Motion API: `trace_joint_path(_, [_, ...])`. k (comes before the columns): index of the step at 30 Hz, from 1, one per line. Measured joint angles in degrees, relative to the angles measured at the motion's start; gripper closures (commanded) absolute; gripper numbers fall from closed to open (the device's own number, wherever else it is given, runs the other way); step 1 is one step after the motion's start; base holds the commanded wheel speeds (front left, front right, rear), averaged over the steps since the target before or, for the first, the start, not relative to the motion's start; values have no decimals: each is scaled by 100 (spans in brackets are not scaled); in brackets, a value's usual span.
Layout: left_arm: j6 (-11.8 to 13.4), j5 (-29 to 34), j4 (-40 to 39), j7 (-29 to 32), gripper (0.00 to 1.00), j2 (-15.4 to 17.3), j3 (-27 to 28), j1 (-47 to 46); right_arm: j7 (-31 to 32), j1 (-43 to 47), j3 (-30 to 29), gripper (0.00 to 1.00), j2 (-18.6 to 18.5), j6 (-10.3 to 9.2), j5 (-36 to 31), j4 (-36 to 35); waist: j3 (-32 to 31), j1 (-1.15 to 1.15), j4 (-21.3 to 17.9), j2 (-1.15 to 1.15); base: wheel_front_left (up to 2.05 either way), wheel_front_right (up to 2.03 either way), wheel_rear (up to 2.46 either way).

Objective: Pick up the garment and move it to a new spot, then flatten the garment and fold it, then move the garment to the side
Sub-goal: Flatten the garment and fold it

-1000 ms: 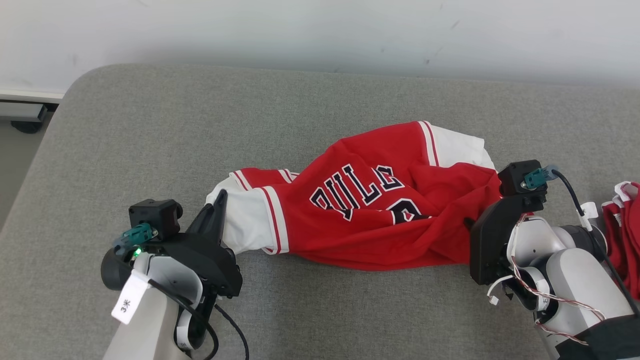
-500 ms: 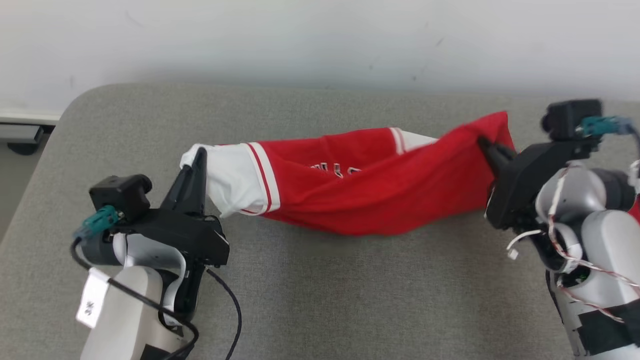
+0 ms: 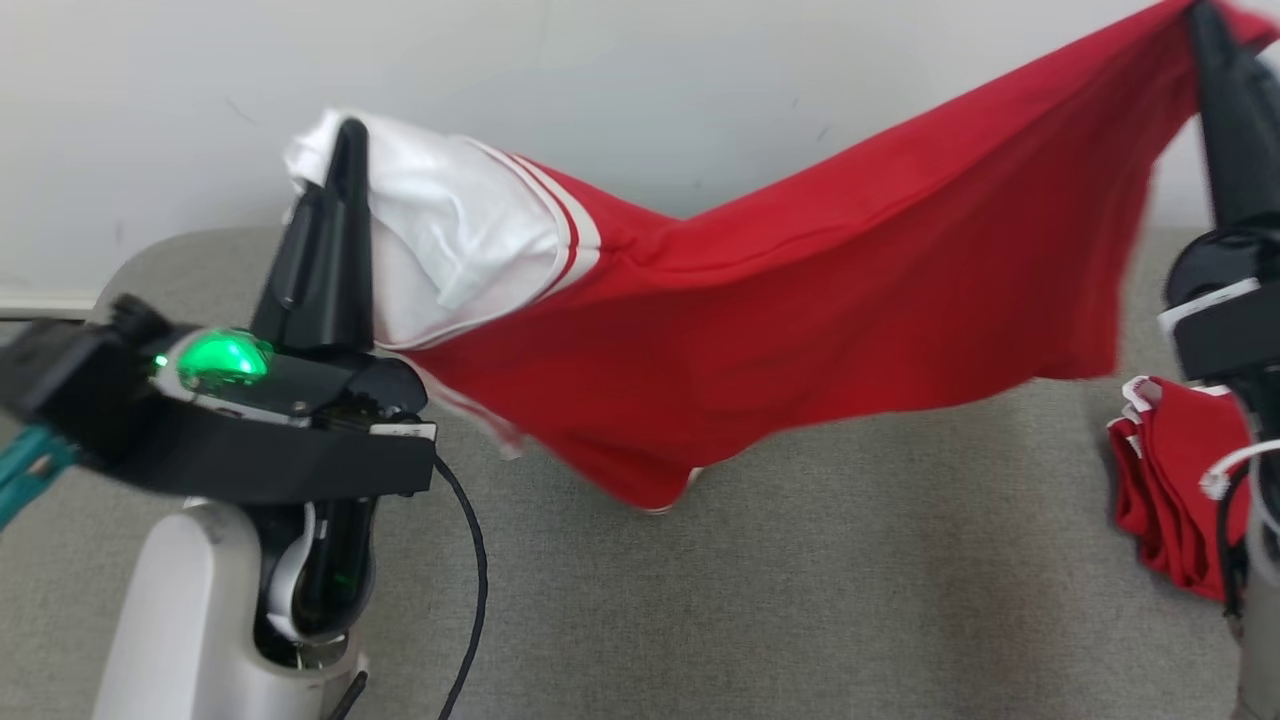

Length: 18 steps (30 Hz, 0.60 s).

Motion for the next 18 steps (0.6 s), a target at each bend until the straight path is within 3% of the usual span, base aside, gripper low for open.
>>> trace_joint_path(5, [129,-293,-779,159,100,0,-29,-136,-66,-196,-216,100,21,-13,81,-289,-51,-1,-120,0,0,0,0])
trace_joint_path(11, [356,-303,-282,639,100,-3,30,-324,142,-166,-114,100,44,-52,114,645,56,0,-205,0,0,0,0])
trace_joint_path(12, [412,-292,142,838,100,2,53,-372,233,-174,86,100,88,-52,111,1191,139,0,-238,0,0,0,0])
trace_joint_path(13, [412,-292,142,838,100,2,53,-372,233,-174,86,100,88,-52,111,1191,139,0,-238,0,0,0,0])
trace_joint_path(15, [501,-311,646,966,100,-2,98,-513,253,-307,319,100,134,-52,62,1937,237,0,-278,0,0,0,0])
trace_joint_path(18, [578,-281,1522,1039,100,15,248,-1141,216,-1136,396,100,220,-54,46,3164,402,1,-348,1,0,0,0])
